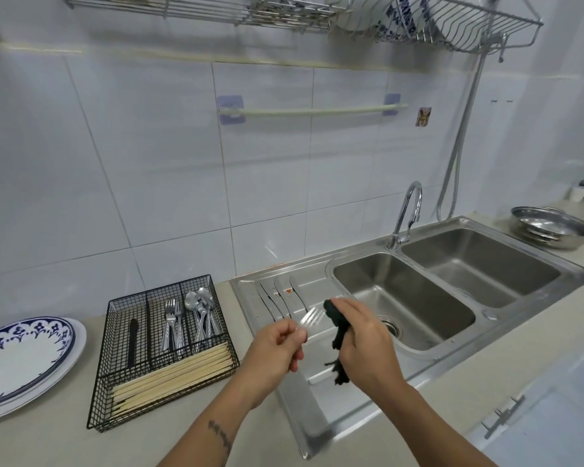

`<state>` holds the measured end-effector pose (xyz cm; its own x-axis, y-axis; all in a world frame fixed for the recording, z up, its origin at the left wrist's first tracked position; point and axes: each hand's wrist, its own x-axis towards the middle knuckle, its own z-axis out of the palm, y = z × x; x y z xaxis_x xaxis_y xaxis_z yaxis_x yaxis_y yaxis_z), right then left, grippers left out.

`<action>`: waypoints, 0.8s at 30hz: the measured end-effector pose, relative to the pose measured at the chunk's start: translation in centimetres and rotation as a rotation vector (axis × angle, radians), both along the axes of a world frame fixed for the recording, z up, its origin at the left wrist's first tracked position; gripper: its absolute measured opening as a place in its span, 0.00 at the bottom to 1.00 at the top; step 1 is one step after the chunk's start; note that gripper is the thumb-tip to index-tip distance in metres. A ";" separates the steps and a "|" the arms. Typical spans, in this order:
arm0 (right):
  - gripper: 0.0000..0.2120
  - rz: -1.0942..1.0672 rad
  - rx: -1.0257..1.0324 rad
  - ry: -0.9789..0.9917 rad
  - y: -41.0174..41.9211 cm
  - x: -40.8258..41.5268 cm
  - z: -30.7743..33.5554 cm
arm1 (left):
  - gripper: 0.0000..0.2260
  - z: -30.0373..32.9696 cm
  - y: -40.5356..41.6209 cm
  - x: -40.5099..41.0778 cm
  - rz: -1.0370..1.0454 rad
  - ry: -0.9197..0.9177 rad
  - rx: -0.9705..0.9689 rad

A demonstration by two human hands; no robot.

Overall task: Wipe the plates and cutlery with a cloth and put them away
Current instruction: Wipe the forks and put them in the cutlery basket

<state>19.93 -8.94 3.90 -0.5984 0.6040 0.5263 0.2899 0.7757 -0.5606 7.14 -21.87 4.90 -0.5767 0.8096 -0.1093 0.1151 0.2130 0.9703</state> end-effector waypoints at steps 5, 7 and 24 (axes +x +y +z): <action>0.28 -0.060 -0.084 0.056 0.5 0.3 0.5 | 0.07 -0.6 0.7 -0.7 0.286 -0.052 0.110; 0.28 -0.053 -0.100 0.060 0.0 0.0 0.6 | 0.06 -0.6 0.9 -0.8 0.370 -0.038 0.117; 0.34 -0.050 0.148 -0.176 -3.3 -1.3 -4.1 | 0.03 0.6 1.3 -1.7 0.551 -0.640 0.184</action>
<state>18.64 -12.29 -0.20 -0.6602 0.5592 0.5014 0.4133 0.8279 -0.3793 5.48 -20.53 5.52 -0.7646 0.4695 -0.4415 -0.5386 -0.0894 0.8378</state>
